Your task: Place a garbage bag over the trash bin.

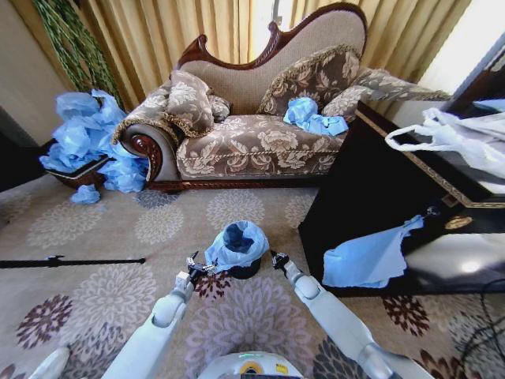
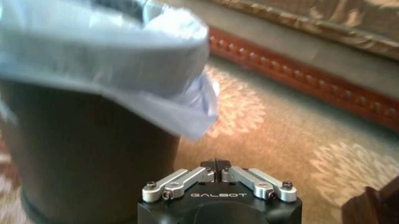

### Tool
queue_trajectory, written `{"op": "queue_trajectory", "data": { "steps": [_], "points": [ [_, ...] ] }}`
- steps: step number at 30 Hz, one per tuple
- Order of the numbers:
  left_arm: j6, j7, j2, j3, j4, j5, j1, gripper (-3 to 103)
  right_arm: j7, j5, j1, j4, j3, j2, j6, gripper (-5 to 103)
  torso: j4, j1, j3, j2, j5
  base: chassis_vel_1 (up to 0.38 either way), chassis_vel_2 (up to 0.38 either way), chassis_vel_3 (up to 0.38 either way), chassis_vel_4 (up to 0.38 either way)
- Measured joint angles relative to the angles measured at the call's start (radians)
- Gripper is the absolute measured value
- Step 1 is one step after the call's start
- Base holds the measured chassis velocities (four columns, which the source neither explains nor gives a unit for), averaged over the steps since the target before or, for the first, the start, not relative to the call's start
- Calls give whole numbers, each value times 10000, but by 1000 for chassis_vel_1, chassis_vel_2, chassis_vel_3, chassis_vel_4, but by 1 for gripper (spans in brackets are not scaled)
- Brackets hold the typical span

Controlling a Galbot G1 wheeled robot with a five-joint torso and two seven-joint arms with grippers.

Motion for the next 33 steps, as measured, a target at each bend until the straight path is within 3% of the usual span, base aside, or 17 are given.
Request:
{"op": "queue_trajectory", "data": {
  "steps": [3, 7, 9, 14, 17, 18, 19, 22, 23, 25, 26, 27, 28, 29, 31, 33],
  "points": [
    [65, -11, 6, -58, -248, -190, 116, 100, 353, 326, -192, 567, -1, -175, -169, 0, -2, 0, 0, 0, -3, 0, 0, 0, 0],
    [583, -48, 180, -172, -1083, -1143, 526, 100, 882, 1077, -610, 1428, -16, -374, -574, -1, 0, 0, -1, 0, -1, 0, 0, 0, 0],
    [843, -55, 379, -301, -1652, -1544, 840, 100, 993, 1161, -807, 1550, 60, -379, -598, 15, 0, 0, 0, 0, 1, 0, 0, 0, 0],
    [1420, -92, 904, -519, -2644, -2295, 1193, 100, 1165, 1153, -1148, 1744, 205, -365, -557, 31, 3, 0, 0, 0, 0, 0, 0, 0, 0],
    [2316, -424, 1550, -440, -3616, -3581, 924, 100, 1445, 1217, -1477, 2137, 275, -413, -566, 47, -2, 0, -1, 0, 1, 0, 0, 0, 0],
    [2316, -424, 1550, -440, -3616, -3581, 924, 100, 1445, 1217, -1477, 2137, 275, -413, -566, 47, -2, 0, -1, 0, 1, 0, 0, 0, 0],
    [2566, -589, 1634, -381, -3784, -3823, 785, 100, 1474, 1227, -1514, 2208, 275, -434, -576, 47, -2, 0, -1, 0, 0, 0, 0, 0, 0],
    [3621, -1582, 1881, -56, -4358, -5265, 19, 97, 1534, 1248, -1482, 2259, 183, -440, -589, 63, -6, 0, -1, 0, -2, 0, 0, 0, 0],
    [3621, -1582, 1881, -56, -4358, -5265, 19, 97, 1534, 1248, -1482, 2259, 183, -440, -589, 63, -6, 0, -1, 0, -2, 0, 0, 0, 0],
    [4049, -2148, 1919, 85, -4488, -5898, -350, 90, 1496, 1250, -1346, 2156, 88, -358, -589, 69, -1, 0, 0, 0, 0, 0, 0, 0, 0],
    [4454, -2727, 1905, 250, -4505, -6504, -804, 86, 1440, 1252, -1245, 2065, 14, -270, -587, 80, 6, 0, 0, 0, -1, 0, 0, 0, 0],
    [4454, -2727, 1905, 250, -4505, -6504, -804, 86, 1440, 1252, -1245, 2065, 14, -270, -587, 80, 6, 0, 0, 0, -1, 0, 0, 0, 0],
    [4707, -3135, 1854, 359, -4452, -6893, -1182, 82, 1412, 1256, -1215, 2027, -21, -225, -586, 80, 6, 0, 0, 0, -1, 0, 0, 0, 0],
    [5093, -3742, 1691, 539, -4267, -7471, -1770, 78, 1371, 1267, -1153, 1951, -81, -161, -575, 90, -4, 1, 0, 0, 2, 0, 0, 0, 0],
    [5288, -4031, 1562, 687, -4070, -7782, -2127, 74, 1334, 1272, -1117, 1902, -102, -130, -572, 90, -2, 2, 1, 0, -1, 0, 0, 0, 0],
    [5402, -4294, 1307, 1209, -3553, -8038, -2891, 66, 1289, 1314, -1120, 1864, -88, -108, -563, 99, -3, 2, 1, 0, 0, 0, 0, 0, 0]
  ]
}}
